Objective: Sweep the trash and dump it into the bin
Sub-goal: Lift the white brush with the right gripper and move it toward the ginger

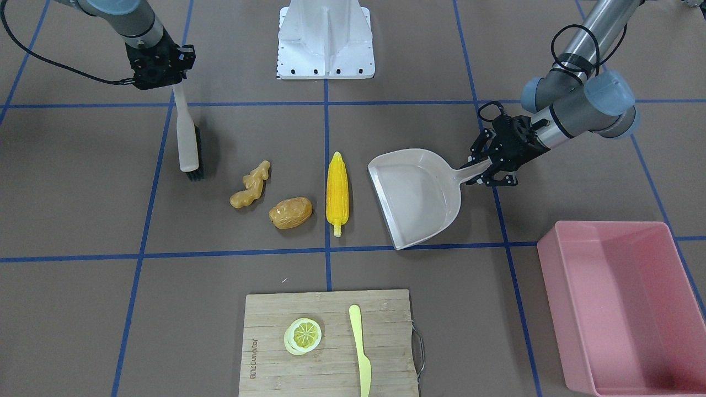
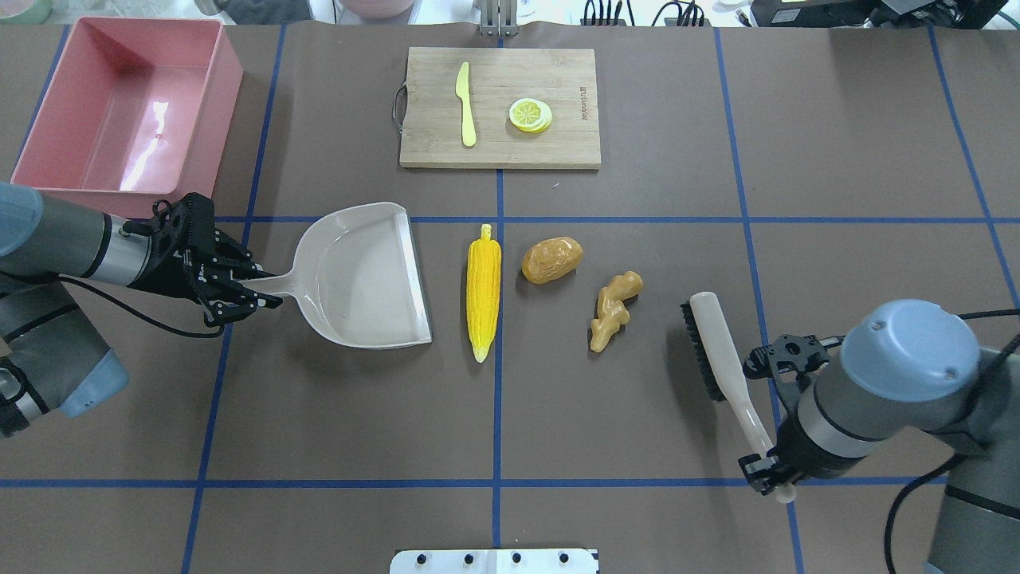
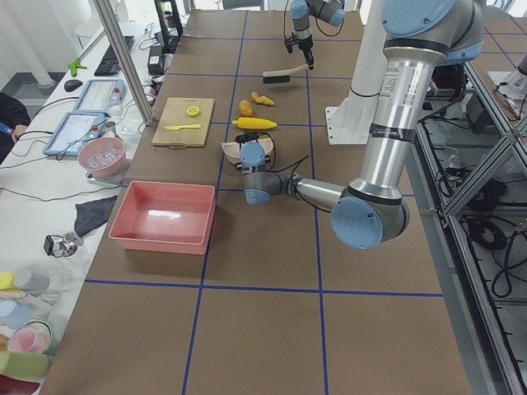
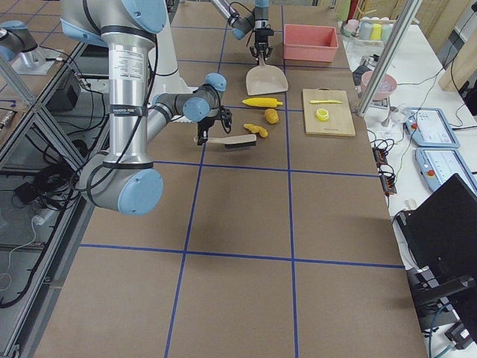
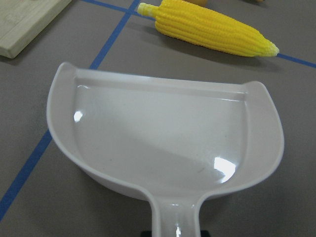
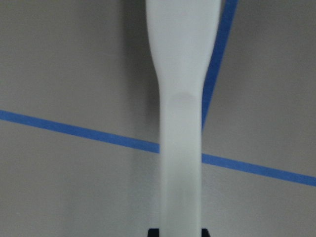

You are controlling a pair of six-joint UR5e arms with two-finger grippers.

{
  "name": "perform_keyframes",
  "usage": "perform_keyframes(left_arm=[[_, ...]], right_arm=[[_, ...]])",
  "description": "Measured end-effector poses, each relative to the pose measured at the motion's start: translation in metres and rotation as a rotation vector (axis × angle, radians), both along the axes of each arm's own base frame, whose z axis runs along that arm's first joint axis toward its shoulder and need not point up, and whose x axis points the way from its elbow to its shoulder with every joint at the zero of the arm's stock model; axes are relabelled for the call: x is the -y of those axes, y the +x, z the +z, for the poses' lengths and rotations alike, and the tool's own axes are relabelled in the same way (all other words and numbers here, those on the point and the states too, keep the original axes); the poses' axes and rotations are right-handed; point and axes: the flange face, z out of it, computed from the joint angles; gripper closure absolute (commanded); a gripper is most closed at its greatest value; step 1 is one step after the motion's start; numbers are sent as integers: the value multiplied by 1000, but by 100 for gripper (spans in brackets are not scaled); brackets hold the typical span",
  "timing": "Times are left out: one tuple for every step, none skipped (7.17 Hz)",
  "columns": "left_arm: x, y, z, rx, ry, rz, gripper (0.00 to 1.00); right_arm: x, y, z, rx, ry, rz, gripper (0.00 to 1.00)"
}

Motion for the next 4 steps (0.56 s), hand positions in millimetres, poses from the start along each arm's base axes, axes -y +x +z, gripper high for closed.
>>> perform_keyframes(left_arm=[[0, 0, 0, 0, 24, 4, 100], [-1, -1, 1, -3, 38, 7, 100], [-1, -1, 0, -7, 46, 8, 100], [-1, -1, 0, -8, 49, 8, 100]], right_arm=[[6, -20, -19, -17, 11, -13, 100], [5, -33, -27, -30, 30, -23, 100], [8, -42, -31, -41, 50, -21, 100], [21, -51, -33, -51, 64, 1, 100]])
